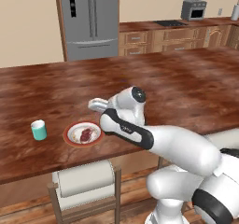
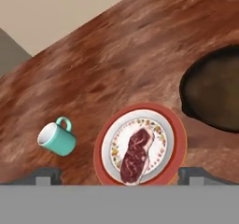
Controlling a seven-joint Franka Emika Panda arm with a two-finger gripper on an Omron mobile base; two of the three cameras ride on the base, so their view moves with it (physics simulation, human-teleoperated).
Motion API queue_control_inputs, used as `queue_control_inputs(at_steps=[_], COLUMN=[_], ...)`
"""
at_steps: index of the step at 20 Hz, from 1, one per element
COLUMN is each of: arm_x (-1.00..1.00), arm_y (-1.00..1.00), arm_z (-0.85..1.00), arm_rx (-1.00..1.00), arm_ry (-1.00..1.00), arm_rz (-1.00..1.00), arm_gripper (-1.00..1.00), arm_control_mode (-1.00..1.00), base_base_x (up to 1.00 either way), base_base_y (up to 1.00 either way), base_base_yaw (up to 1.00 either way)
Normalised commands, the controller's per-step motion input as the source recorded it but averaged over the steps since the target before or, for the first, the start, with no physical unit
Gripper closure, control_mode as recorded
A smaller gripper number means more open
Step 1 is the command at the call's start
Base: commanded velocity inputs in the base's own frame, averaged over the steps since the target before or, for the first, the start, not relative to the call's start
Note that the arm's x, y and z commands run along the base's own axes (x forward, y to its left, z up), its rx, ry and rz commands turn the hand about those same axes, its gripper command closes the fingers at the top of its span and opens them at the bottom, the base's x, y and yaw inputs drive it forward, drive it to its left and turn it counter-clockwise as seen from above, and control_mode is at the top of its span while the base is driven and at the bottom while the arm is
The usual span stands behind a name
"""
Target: Pick up the pan with the steak in it and place it on the dining table. Then place the steak on the plate.
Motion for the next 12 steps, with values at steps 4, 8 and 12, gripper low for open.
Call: queue_control_inputs(at_steps=[4,8,12], arm_x=[-0.53,-0.61,-0.49], arm_y=[-0.38,-0.27,-0.13], arm_z=[0.10,0.20,0.29], arm_rx=[0.16,0.08,0.00], arm_ry=[-0.27,-0.33,-0.34], arm_rz=[-0.04,-0.01,-0.08], arm_gripper=[-1.00,-1.00,-1.00], arm_control_mode=[-1.00,-1.00,-1.00], base_base_x=[0.00,0.00,0.00], base_base_y=[0.00,0.00,0.00], base_base_yaw=[0.00,0.00,0.00])
